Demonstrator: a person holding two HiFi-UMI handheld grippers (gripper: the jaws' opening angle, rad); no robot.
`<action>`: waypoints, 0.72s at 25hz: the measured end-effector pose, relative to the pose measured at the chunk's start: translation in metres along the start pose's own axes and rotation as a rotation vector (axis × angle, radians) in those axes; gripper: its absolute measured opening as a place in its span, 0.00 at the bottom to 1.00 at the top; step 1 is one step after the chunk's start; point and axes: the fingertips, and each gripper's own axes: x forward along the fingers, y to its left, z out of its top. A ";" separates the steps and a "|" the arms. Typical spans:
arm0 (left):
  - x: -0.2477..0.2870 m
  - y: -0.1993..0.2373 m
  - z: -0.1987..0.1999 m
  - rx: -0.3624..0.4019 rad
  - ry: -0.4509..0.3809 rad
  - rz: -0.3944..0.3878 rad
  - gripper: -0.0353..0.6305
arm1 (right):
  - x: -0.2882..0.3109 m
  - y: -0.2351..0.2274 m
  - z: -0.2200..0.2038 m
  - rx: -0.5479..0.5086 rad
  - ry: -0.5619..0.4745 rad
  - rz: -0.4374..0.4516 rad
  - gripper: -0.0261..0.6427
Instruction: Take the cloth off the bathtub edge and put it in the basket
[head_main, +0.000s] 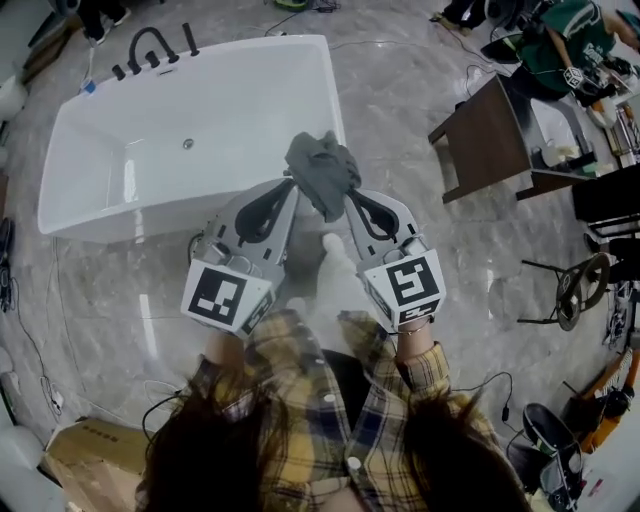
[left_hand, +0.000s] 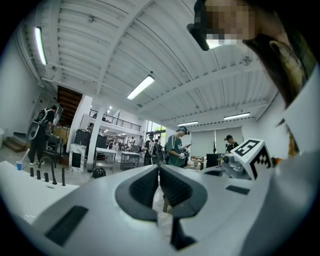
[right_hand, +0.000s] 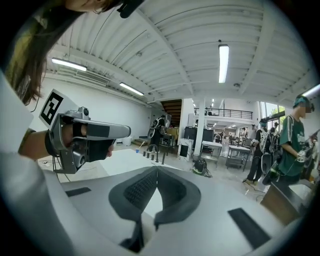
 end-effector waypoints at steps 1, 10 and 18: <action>0.011 0.004 0.000 0.000 0.001 0.010 0.09 | 0.008 -0.009 0.000 -0.003 -0.001 0.014 0.06; 0.099 0.044 0.010 0.004 0.008 0.169 0.09 | 0.082 -0.090 0.013 -0.021 -0.010 0.186 0.06; 0.142 0.067 0.017 0.001 0.031 0.334 0.09 | 0.130 -0.127 0.021 -0.048 -0.021 0.368 0.06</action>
